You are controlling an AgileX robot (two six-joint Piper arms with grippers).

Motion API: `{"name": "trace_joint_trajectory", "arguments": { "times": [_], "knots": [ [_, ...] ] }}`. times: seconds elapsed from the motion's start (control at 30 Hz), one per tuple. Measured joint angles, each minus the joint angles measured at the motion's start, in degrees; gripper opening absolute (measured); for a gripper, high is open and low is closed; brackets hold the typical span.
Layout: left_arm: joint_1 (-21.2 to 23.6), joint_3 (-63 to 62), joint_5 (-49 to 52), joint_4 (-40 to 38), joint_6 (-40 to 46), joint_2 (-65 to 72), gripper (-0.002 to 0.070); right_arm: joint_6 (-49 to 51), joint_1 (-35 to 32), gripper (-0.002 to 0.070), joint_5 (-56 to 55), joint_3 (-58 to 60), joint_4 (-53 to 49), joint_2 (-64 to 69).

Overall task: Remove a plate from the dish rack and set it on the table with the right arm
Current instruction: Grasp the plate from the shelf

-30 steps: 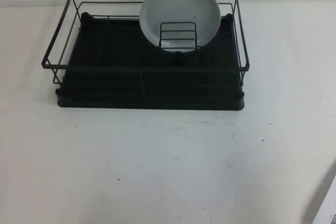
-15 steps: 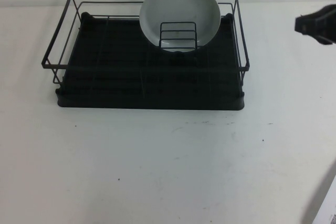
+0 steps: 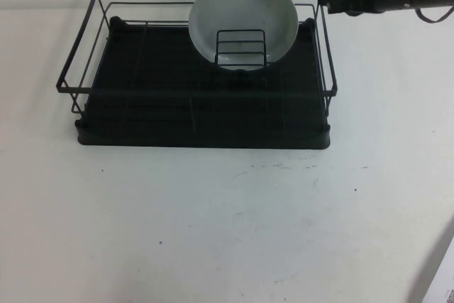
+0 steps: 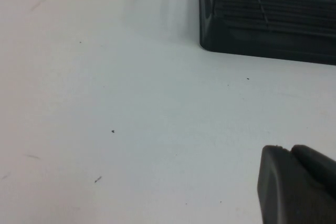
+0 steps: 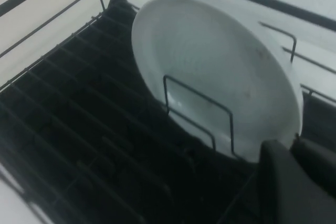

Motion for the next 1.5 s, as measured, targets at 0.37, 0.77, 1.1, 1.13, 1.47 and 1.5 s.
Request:
{"name": "trace_joint_trajectory", "arguments": {
  "times": [0.37, 0.77, 1.1, 1.13, 1.47, 1.5],
  "knots": [
    [0.0, 0.0, 0.0, 0.0, 0.0, 0.0, -0.0004, -10.1, 1.0, 0.0294, 0.5, -4.3, 0.8, 4.6],
    [0.0, 0.0, 0.0, 0.0, 0.0, 0.0, -0.0004, -18.6, 2.3, 0.0319, -4.0, -4.4, 6.2, 6.3],
    [0.0, 0.0, 0.0, 0.0, 0.0, 0.0, -0.0004, -27.3, 4.2, 0.0349, -11.5, -4.4, 8.6, 6.7],
    [0.0, 0.0, 0.0, 0.0, 0.0, 0.0, -0.0004, -28.6, 4.7, 0.035, -12.1, -4.4, 8.7, 7.1],
    [0.0, 0.0, 0.0, 0.0, 0.0, 0.0, -0.0004, -38.9, 6.9, 0.0351, -15.3, -9.3, 13.2, 13.1],
    [0.0, 0.0, 0.0, 0.0, 0.0, 0.0, -0.0004, -39.1, 6.9, 0.0351, -15.5, -10.3, 13.5, 13.9]
  ]
}}
